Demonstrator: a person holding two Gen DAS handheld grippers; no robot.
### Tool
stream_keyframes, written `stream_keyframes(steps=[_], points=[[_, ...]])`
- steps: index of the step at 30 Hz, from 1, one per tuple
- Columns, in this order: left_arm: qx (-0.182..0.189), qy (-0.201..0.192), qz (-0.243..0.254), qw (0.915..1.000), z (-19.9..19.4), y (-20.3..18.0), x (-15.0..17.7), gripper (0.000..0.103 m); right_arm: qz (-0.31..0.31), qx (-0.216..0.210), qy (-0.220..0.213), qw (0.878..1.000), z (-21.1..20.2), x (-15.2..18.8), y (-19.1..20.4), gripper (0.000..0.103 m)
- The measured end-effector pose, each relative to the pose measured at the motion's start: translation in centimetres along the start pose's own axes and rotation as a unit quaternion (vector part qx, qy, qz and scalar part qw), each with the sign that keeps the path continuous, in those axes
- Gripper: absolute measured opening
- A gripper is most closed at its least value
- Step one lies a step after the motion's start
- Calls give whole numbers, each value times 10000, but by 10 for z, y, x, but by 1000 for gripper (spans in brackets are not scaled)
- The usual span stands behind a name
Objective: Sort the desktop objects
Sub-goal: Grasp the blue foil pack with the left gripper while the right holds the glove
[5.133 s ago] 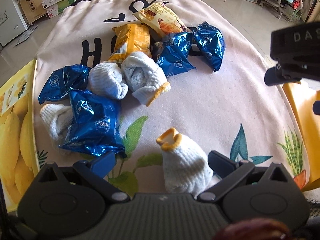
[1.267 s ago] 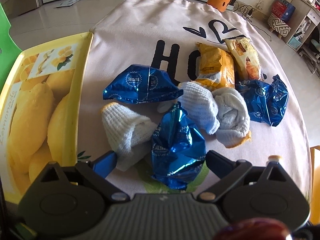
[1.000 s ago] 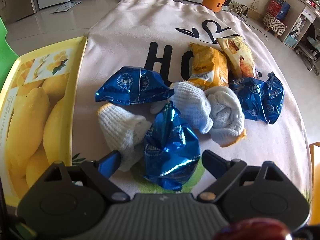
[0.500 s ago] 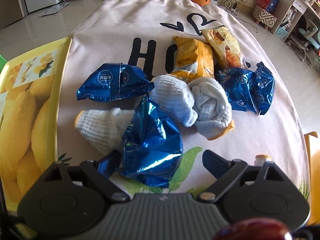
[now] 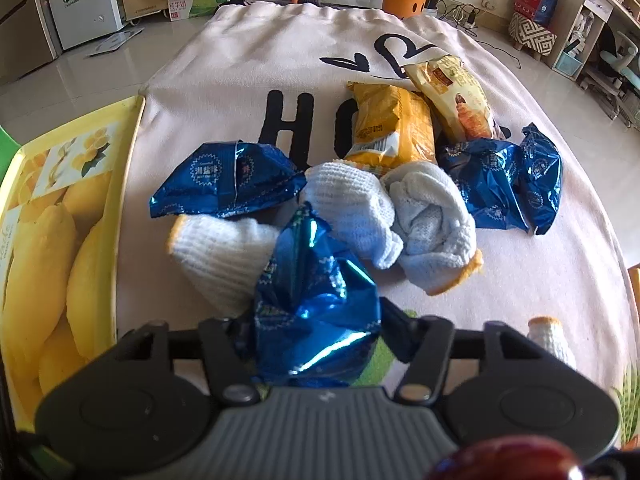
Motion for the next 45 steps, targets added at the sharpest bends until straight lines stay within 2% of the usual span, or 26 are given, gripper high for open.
stream_keyframes(steps=[1,3,9,12,14,20,25,29,32,33,36,37,42,45], points=[[48,-6,-69,10000,-1,1,0,53,-20,-60,-15,10000,0,0,1,59],[79,-17,-165,9998,-4,4,0,52,-92,-111,-50,9999,-2,-1,5,54],[230,-42,-235,9995,-20,8,6,51,34,-143,-195,9997,-7,-5,1,52],[372,122,-259,9989,-17,9,9,51,-40,-201,-252,9995,-9,-5,4,52],[265,225,-262,9991,-9,12,12,52,-94,-164,-156,9997,-5,-5,5,52],[156,340,-284,9989,2,16,18,60,14,-115,-37,9999,0,-3,1,57],[-114,329,-232,9991,13,18,24,75,78,-120,28,9999,1,-2,-2,62],[-158,310,-214,9992,16,18,26,78,64,-114,21,9999,1,-3,-2,63],[-210,293,-152,9992,16,17,27,72,37,-93,-3,9999,1,-3,-1,64],[-212,276,-126,9993,15,16,26,67,23,-99,-12,9999,1,-3,0,63],[-22,299,-172,9994,11,15,26,57,-56,-180,-65,9998,-1,-3,3,52],[58,321,-214,9992,10,14,26,54,-73,-192,-106,9997,-2,-3,4,51],[126,166,-291,9994,-5,16,25,54,-71,-198,-220,9995,-7,-3,3,49],[385,151,-399,9983,-15,19,24,54,-164,-224,-304,9992,-11,-3,5,49]])
Point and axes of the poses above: each gripper's, at about its wrist camera, not at the fingertips, and z roughly the way its jaws point, y to its left, x to its underside, the point moved 5 cm from there along z, roughly the way its jaws point, and after that the axes turned 10 degrees about y, right-handed, at the moved point
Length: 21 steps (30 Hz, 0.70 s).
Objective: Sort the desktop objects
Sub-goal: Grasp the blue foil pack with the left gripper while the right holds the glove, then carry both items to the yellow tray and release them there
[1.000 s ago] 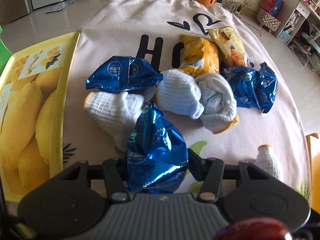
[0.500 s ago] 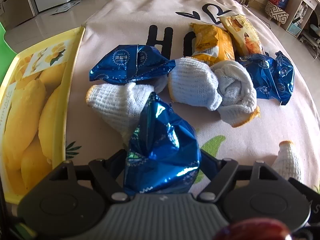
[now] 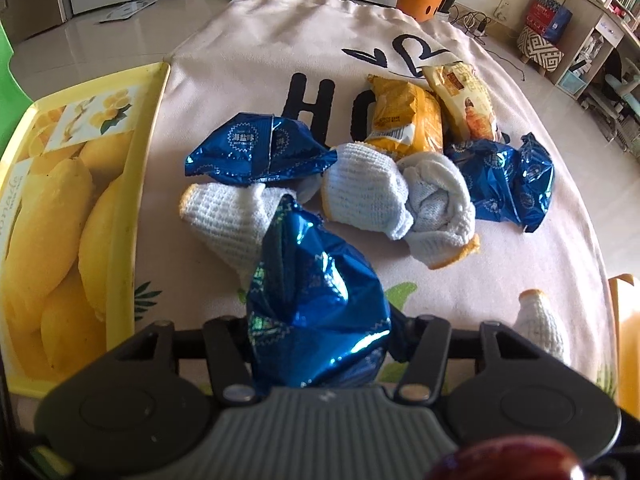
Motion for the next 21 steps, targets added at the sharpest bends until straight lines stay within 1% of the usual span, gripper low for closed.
stream_keyframes(steps=[5,13,15,18,21], points=[[96,-49,92,9999,-14,2,4,54,-54,-185,-30,9998,-6,2,1,49],[282,-268,13,9992,-40,16,10,54,-236,-415,-117,9988,-22,6,2,49],[339,-302,-33,9990,-45,21,12,54,-320,-518,-141,9980,-28,8,5,49],[303,-387,-99,9987,-53,29,17,54,-528,-631,-148,9965,-34,13,11,49],[355,-436,-282,9980,-59,38,17,54,-798,-723,-116,9941,-38,20,19,49]])
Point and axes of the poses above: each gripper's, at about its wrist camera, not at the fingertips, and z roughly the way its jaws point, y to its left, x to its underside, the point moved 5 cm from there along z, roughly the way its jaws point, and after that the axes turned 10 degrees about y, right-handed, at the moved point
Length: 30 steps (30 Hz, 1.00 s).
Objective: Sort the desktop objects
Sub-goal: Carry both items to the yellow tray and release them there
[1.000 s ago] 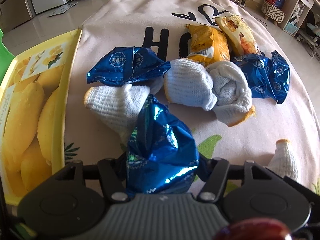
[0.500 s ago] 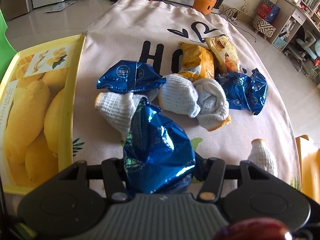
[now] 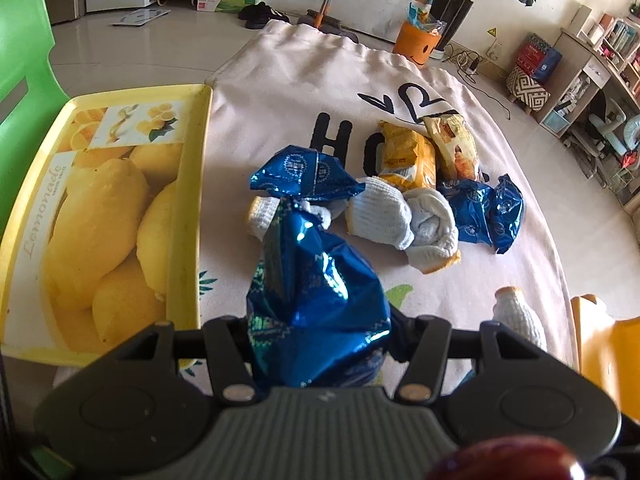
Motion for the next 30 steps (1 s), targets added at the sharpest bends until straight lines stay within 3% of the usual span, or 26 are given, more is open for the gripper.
stream_keyframes(steps=[9,21,30], points=[[-348,-261,-645,9970,-22,36,-19,54,-651,-757,180,9948,-14,11,45,49],[-656,-623,-961,9912,-57,74,-74,54,-984,-1312,485,9853,-10,4,112,49],[-931,-666,-1226,9858,-61,115,-114,54,-1688,-1770,930,9651,12,5,184,49]])
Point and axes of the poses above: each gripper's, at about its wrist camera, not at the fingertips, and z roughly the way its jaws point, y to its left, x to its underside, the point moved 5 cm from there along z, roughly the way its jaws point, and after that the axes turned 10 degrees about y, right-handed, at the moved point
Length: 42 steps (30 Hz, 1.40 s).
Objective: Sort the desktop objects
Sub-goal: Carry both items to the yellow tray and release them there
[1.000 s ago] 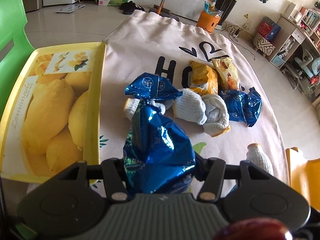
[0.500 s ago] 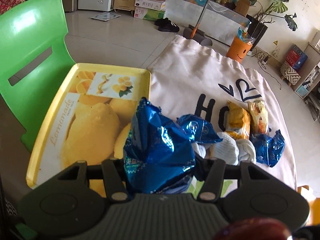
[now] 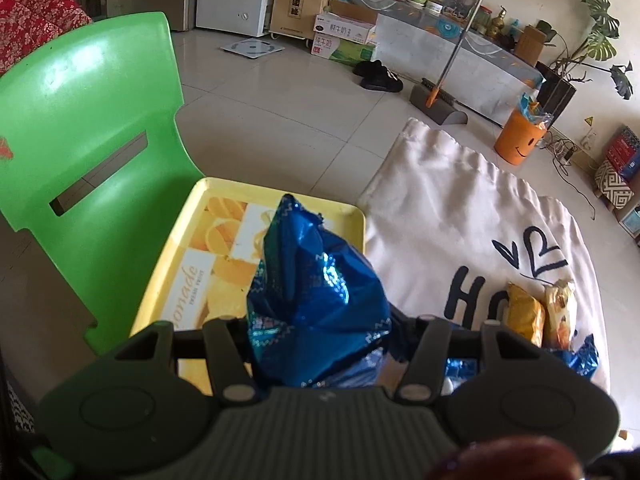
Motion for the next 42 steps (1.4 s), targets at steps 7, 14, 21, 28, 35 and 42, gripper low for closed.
stream_keyframes(steps=[7,14,21,28,35,42], points=[[-198,169,-487,9985,31,27,-27,55,-157,-251,555,9980,51,-3,15,49],[-743,154,-826,9937,48,56,-42,55,-165,-505,853,9949,88,-8,26,51],[-991,-173,-933,9905,34,62,-49,90,28,-503,658,9966,87,-19,21,69],[-693,-277,-739,9945,27,44,-49,100,365,-165,508,9979,69,-35,1,70],[-534,-130,-569,9969,31,22,-42,101,826,-16,391,9958,49,-46,-19,71],[-478,-49,-119,9988,35,-6,-29,102,1021,221,132,9944,26,-57,-40,71]])
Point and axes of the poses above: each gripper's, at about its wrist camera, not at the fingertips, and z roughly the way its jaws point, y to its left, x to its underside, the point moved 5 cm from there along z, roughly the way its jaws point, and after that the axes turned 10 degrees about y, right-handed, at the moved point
